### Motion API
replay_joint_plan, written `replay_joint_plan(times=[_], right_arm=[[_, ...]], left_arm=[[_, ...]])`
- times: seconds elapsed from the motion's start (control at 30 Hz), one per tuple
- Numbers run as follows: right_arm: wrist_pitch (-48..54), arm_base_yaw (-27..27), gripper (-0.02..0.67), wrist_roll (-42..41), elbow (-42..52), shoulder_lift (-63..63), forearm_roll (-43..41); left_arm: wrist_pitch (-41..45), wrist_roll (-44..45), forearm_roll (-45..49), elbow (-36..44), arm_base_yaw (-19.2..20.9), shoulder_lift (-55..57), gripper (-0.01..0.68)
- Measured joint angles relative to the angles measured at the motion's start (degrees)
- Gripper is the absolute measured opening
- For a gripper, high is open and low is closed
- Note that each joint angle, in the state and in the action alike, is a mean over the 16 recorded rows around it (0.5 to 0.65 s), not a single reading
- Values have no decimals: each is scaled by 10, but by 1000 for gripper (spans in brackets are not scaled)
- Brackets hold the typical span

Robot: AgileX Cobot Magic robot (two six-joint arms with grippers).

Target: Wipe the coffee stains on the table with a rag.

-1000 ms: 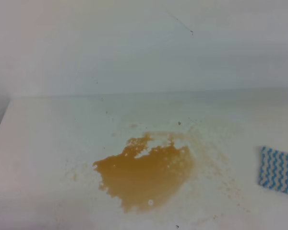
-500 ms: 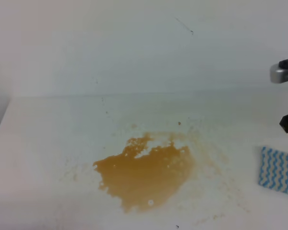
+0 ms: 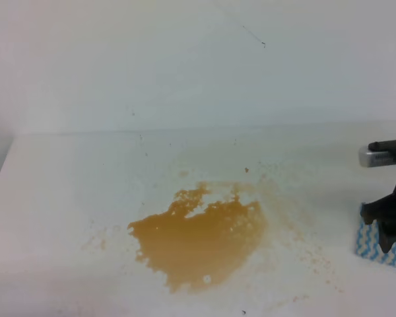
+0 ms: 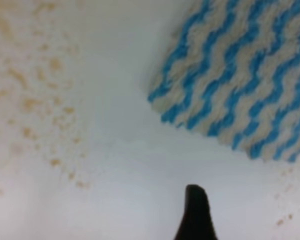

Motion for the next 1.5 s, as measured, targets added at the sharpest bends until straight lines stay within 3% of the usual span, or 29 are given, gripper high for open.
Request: replay_joint_plan(times=[0.37, 0.77, 0.9, 1.3, 1.5], right_arm=[[-121, 0, 482, 58, 42, 43, -40], [-133, 0, 468, 66, -11, 114, -50], [-127, 0, 401, 66, -22, 128, -48], [-124, 4, 86, 51, -29, 130, -44], [-124, 23, 36, 32, -35, 113, -49]], left_arm=[[-1, 0, 1, 0, 0, 0, -4], [1, 0, 1, 0, 0, 0, -4], [0, 0, 1, 0, 0, 0, -3], [0, 0, 1, 0, 0, 0, -4], [-1, 0, 1, 0, 0, 0, -4]])
